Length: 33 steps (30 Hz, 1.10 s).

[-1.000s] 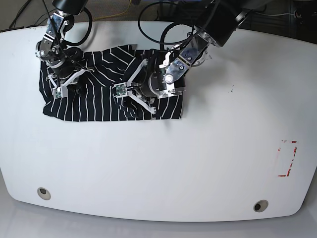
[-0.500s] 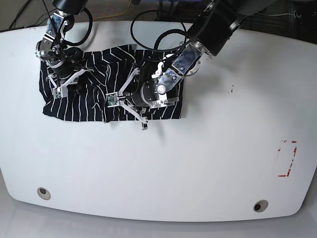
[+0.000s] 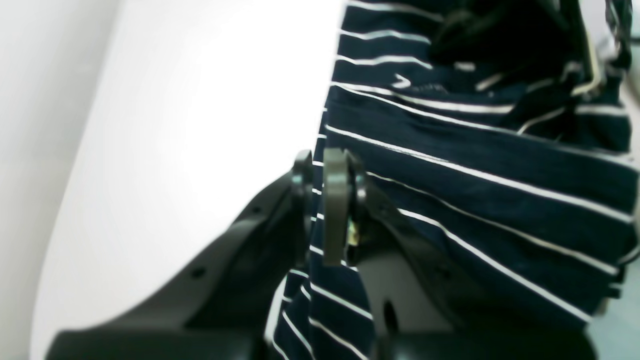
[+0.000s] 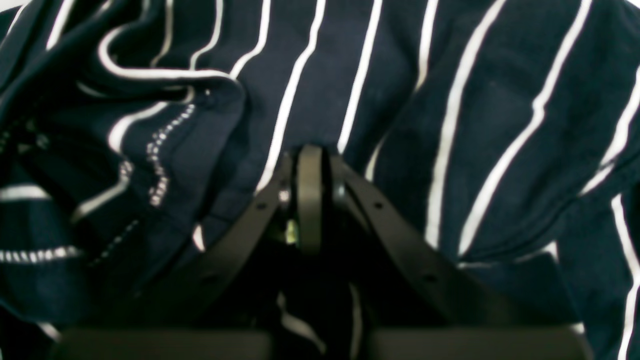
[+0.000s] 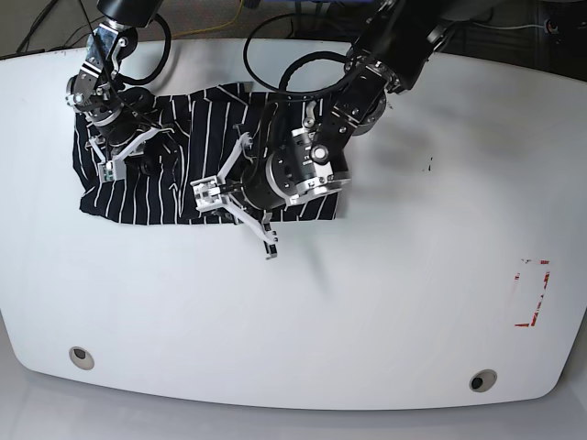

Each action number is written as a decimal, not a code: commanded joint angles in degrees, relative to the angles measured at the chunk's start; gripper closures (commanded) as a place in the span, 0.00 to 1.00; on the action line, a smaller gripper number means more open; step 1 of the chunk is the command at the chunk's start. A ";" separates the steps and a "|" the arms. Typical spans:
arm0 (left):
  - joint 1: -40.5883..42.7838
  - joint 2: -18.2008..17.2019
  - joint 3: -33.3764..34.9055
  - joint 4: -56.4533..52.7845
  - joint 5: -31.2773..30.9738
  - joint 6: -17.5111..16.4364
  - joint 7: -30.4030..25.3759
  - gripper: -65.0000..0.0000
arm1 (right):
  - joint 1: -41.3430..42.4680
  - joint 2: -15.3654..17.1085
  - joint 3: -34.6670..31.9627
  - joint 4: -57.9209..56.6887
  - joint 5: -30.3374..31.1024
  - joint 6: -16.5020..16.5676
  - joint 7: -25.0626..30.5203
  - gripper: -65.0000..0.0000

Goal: Layout the t-shirt on the table in an organized manner, then fold the t-shirt properly
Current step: 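Press and smooth the folded fabric with the left gripper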

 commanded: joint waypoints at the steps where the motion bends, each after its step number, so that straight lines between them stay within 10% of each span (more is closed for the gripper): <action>1: 0.20 -1.04 -2.48 2.50 -0.25 0.21 -1.00 0.95 | -1.34 -0.52 -0.61 -1.55 -6.15 -0.10 -9.55 0.96; 12: 6.35 -7.20 -11.27 2.76 -0.43 0.21 -1.26 0.95 | -1.34 -0.52 -0.61 -1.46 -5.89 -0.10 -9.55 0.96; 33: 9.87 -7.46 -16.63 -1.90 -0.60 0.21 -1.53 0.95 | -1.25 -0.60 -0.61 -1.46 -5.80 -0.10 -9.55 0.96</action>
